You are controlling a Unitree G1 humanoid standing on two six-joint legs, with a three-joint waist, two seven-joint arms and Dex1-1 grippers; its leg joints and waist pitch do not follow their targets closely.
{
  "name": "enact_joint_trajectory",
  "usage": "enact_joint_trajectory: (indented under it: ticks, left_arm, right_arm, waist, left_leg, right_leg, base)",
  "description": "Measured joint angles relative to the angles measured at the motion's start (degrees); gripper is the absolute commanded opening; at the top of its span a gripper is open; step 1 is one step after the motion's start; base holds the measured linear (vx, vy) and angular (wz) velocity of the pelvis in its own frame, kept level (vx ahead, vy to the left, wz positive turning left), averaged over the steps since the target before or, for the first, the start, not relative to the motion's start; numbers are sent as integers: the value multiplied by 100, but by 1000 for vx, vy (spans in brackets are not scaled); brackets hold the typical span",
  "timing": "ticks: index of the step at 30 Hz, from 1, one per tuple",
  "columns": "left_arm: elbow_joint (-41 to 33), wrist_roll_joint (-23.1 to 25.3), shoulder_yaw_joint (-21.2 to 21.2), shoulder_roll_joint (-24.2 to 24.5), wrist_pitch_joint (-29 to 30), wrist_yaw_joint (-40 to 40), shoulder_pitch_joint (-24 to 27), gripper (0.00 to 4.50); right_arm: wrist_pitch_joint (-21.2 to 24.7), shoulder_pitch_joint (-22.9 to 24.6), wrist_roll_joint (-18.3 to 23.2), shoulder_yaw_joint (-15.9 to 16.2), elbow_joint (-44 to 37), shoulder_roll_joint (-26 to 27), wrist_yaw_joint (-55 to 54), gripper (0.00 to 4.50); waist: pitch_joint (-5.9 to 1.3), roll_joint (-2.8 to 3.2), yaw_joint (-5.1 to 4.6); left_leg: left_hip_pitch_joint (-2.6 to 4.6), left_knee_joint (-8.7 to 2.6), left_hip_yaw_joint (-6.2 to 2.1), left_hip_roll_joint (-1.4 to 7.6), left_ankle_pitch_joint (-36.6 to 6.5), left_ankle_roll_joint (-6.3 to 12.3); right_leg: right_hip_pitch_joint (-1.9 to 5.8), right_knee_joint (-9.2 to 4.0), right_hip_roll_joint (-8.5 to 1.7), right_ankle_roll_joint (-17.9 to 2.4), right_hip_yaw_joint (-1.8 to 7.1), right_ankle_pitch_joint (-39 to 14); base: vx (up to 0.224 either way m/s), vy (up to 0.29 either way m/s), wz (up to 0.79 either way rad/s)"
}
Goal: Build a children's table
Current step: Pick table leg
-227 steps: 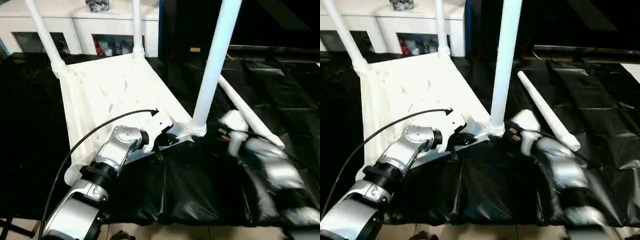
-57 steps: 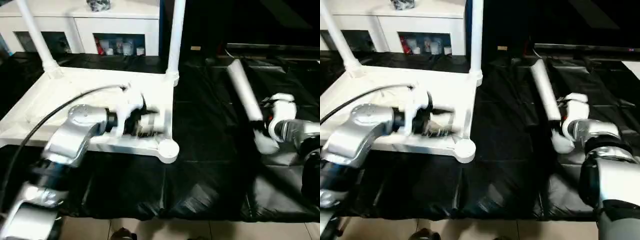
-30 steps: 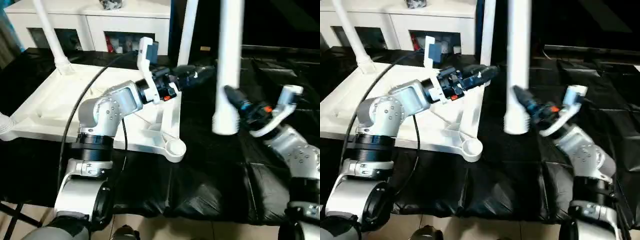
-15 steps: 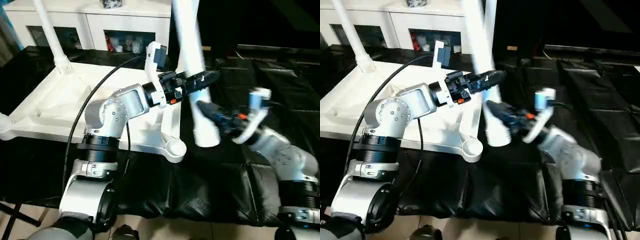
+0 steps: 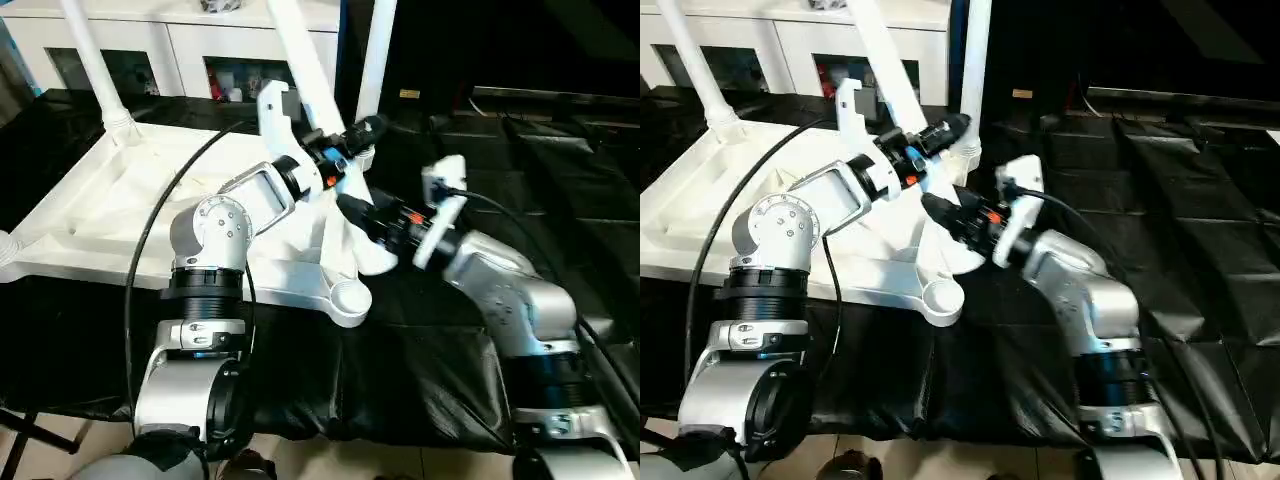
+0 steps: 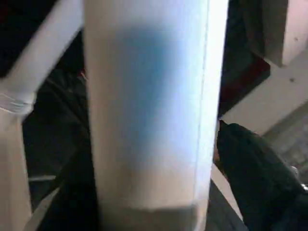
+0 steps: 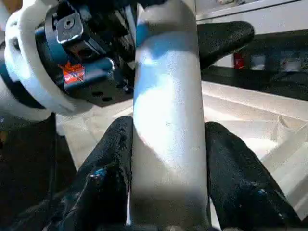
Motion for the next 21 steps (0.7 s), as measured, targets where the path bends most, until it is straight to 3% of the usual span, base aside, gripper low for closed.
enact_joint_trajectory:
  ticks: [16,17,21]
  left_arm:
    - [-4,174,-3,-128,-240,518,12,194]
    - [-17,173,-12,-118,-253,490,36,189]
    - [-25,183,-145,30,-288,218,86,188]
  right_arm:
    - [-149,10,-353,231,-175,26,-358,184]
    - [-150,10,-352,246,-175,21,-357,240]
    - [-4,-8,-195,231,-175,12,-231,260]
  waist:
    - [-1,-24,-18]
    - [-1,-29,-18]
    - [10,-58,-18]
  left_leg:
    - [0,0,0,0,1,-1]
    - [0,0,0,0,1,-1]
    - [0,0,0,1,1,-1]
  right_leg:
    - [0,-2,0,6,1,7]
    - [1,-2,0,7,1,7]
    - [0,-2,1,7,1,8]
  base:
    - [0,0,0]
    - [0,0,0]
    - [0,0,0]
